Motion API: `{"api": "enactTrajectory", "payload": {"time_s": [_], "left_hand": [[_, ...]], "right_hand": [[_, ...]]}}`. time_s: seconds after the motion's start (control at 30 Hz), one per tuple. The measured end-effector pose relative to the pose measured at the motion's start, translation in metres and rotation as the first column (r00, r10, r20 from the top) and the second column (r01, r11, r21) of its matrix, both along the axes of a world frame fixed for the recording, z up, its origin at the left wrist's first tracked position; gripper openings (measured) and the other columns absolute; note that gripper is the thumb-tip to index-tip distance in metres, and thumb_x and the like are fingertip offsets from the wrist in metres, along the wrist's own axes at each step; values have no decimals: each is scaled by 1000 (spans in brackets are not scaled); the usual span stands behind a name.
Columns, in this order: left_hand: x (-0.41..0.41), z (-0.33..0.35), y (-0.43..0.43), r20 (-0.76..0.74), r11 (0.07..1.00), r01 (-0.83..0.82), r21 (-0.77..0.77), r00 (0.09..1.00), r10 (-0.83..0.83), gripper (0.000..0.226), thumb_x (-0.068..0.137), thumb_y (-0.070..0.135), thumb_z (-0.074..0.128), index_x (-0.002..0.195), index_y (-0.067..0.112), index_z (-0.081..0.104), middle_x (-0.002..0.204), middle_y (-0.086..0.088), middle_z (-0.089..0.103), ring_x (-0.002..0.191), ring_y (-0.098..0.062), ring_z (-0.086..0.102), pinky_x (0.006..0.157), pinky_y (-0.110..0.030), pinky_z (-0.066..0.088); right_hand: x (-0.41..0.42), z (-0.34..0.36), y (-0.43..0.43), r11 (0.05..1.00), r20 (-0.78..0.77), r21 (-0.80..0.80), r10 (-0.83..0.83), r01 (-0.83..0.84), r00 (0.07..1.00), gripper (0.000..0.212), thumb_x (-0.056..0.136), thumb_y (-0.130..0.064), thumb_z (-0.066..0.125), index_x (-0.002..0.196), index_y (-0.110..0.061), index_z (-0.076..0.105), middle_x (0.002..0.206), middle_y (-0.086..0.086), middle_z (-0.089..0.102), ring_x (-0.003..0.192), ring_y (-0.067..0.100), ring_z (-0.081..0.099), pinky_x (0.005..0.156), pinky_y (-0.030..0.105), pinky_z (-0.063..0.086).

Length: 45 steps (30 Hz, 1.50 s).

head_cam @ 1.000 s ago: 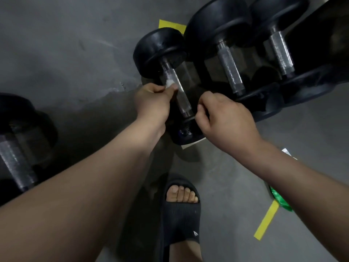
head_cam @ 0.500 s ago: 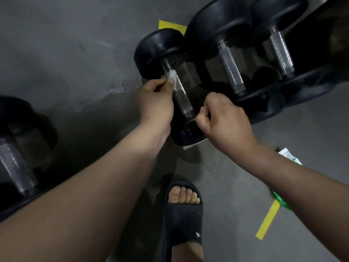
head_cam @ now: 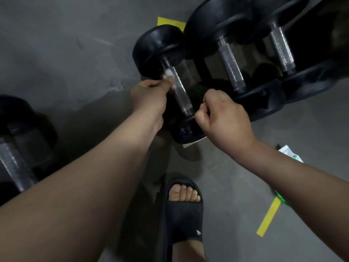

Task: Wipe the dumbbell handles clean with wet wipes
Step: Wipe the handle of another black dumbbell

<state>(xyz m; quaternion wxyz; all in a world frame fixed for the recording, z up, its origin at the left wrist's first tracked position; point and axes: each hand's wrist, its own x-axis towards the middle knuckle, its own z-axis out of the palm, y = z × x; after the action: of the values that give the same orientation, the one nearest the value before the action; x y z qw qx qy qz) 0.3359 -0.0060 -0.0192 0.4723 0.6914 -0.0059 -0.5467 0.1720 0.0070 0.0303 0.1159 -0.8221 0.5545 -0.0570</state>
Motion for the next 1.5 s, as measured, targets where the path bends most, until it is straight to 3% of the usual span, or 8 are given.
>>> {"api": "enactTrajectory", "payload": {"time_s": [0.2, 0.33, 0.47, 0.9, 1.03, 1.23, 1.37, 1.5], "left_hand": [[-2, 11, 19, 167, 920, 386, 71, 904, -393, 15, 81, 13, 80, 75, 16, 67, 65, 2, 69, 57, -10, 63, 48, -16, 47], [1, 20, 18, 146, 802, 587, 112, 788, -598, 20, 70, 15, 89, 74, 14, 69, 65, 1, 68, 53, -9, 61, 46, -15, 48], [0, 22, 20, 73, 822, 559, 108, 820, -567, 23, 63, 13, 92, 71, 13, 71, 63, -1, 70, 56, -15, 64, 53, -21, 51], [7, 4, 2, 107, 990, 139, -32, 985, -135, 18, 80, 21, 83, 78, 14, 67, 79, -2, 76, 75, -17, 74, 65, -30, 61], [10, -1, 7, 255, 956, 290, -36, 928, -272, 22, 83, 26, 80, 77, 16, 62, 71, 2, 69, 65, -11, 65, 61, -26, 57], [-4, 1, 34, 297, 757, 651, 46, 715, -633, 26, 83, 22, 81, 79, 2, 65, 63, 0, 59, 47, -2, 47, 45, -15, 38], [0, 7, 30, 162, 758, 652, 13, 747, -645, 38, 84, 33, 81, 87, -3, 69, 68, -3, 68, 60, -13, 59, 60, -27, 48], [-9, 14, 29, 109, 798, 602, 7, 793, -599, 29, 85, 29, 81, 66, 12, 67, 55, 4, 65, 48, -5, 59, 52, -19, 45]], "right_hand": [[1, -1, -1, 1000, -2, 3, -1, 1, 1000, 16, 89, -32, 47, 85, -16, 44, 81, 2, 49, 59, 31, 47, 52, 30, 25], [2, -1, 0, 1000, 7, 4, 5, -5, 1000, 18, 88, -34, 44, 85, -17, 44, 81, 0, 46, 58, 29, 44, 51, 31, 27], [0, 0, 0, 1000, -12, 12, 2, -2, 1000, 15, 90, -31, 49, 85, -19, 43, 80, -4, 42, 58, 22, 36, 47, 25, 15], [1, -1, 0, 999, 2, 36, -4, 4, 1000, 14, 91, -30, 47, 85, -19, 41, 83, 0, 49, 63, 29, 49, 52, 31, 29], [2, -2, -1, 999, 6, 33, 8, -9, 1000, 14, 90, -32, 43, 84, -22, 35, 82, -2, 44, 64, 32, 50, 54, 33, 32], [0, -2, -2, 999, 18, 24, 20, -21, 1000, 14, 88, -35, 39, 84, -22, 36, 82, -1, 46, 64, 32, 50, 53, 34, 33], [0, -3, -2, 999, 19, 28, 26, -26, 999, 14, 88, -36, 39, 85, -22, 36, 82, -2, 44, 64, 33, 51, 53, 34, 32], [-2, -4, -3, 999, 16, 27, 27, -27, 1000, 14, 88, -35, 40, 86, -22, 38, 82, -2, 45, 64, 32, 51, 53, 33, 32]]}}
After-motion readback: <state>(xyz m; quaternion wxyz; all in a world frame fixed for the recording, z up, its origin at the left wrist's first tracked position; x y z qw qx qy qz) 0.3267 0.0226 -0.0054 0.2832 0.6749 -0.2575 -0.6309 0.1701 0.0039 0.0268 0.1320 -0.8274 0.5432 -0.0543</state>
